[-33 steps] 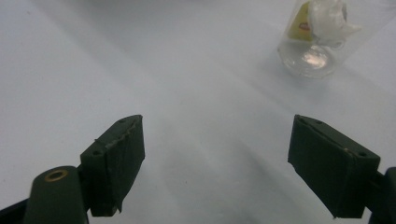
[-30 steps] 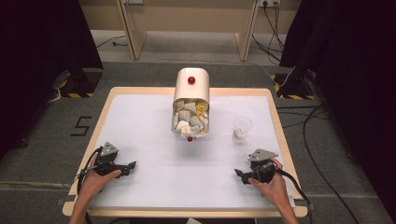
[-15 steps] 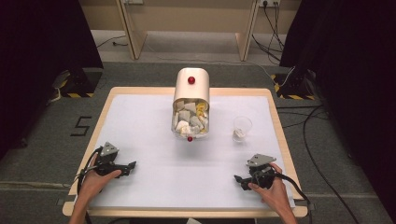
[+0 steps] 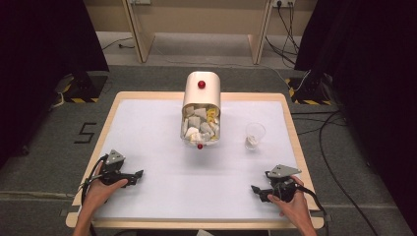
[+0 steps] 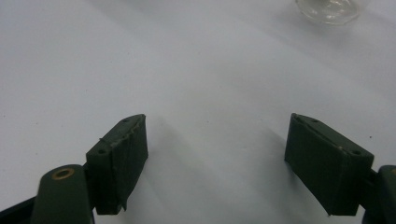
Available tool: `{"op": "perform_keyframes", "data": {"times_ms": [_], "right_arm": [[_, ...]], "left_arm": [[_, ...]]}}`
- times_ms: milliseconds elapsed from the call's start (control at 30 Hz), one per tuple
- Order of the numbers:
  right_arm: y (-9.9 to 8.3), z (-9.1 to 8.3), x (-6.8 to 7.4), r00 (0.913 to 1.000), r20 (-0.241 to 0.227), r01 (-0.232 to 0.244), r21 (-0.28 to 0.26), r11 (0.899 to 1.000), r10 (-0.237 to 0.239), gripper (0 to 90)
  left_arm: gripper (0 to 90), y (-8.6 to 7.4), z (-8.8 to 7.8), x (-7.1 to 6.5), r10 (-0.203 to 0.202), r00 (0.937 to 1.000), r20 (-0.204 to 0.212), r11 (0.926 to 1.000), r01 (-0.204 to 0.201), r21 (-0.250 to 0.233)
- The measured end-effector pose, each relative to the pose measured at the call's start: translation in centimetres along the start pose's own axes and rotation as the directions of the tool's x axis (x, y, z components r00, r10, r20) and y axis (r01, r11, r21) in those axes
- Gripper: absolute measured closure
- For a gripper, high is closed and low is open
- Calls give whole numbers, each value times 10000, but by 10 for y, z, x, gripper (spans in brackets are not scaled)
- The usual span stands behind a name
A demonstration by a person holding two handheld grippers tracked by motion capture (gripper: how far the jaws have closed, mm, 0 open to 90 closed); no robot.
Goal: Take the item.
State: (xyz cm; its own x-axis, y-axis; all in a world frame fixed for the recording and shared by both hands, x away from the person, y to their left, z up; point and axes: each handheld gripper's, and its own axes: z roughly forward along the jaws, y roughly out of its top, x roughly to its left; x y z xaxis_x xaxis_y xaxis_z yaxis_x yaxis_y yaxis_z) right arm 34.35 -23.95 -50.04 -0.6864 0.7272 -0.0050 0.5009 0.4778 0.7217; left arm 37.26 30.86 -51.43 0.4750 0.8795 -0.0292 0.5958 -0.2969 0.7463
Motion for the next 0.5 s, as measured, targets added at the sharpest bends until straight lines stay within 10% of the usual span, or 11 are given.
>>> {"op": "perform_keyframes", "data": {"times_ms": [500], "right_arm": [[-5, -2, 5, 9998, 146, 146, -140, 9998, -144, 201]], "left_arm": [[55, 0, 0, 0, 6, 10000, -9, 10000, -6, -3]]}}
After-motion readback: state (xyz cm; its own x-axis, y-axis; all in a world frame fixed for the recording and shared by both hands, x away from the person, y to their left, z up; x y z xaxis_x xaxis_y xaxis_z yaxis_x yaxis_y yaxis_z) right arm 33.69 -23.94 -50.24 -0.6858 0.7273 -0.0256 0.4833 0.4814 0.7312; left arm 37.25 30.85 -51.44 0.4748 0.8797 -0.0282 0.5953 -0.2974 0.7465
